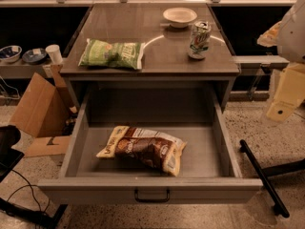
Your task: Pick brown chip bag from top drawer and place on counter
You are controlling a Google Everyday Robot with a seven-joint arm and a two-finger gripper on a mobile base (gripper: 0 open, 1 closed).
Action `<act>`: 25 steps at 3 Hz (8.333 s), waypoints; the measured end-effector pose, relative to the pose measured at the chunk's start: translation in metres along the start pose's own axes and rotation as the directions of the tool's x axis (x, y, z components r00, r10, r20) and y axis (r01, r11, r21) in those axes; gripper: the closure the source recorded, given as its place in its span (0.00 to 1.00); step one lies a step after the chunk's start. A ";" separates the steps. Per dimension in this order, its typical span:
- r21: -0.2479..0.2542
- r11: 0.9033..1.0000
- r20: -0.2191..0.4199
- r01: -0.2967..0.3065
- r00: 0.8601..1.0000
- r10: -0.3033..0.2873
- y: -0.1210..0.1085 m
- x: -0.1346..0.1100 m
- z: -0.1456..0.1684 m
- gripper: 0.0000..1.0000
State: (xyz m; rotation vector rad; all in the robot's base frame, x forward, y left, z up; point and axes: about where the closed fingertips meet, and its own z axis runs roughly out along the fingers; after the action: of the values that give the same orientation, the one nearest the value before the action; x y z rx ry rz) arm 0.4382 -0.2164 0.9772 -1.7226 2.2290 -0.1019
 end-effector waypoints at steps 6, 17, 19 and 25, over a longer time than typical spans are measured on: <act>-0.148 0.987 0.275 -0.066 0.956 0.106 0.010 -0.128 0.254 0.00; 0.001 0.989 0.204 -0.147 0.968 0.144 -0.134 -0.199 0.043 1.00; 0.046 0.983 0.255 -0.175 0.954 0.158 -0.149 -0.206 0.016 1.00; 0.306 0.930 0.522 -0.205 0.852 0.016 -0.340 -0.407 0.171 1.00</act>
Offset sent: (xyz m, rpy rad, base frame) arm 0.0207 0.0110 -0.0206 0.0878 -0.0113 -0.0051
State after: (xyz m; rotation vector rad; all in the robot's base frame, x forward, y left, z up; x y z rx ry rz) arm 0.8945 0.1035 0.9850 -1.2395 1.7767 -0.0087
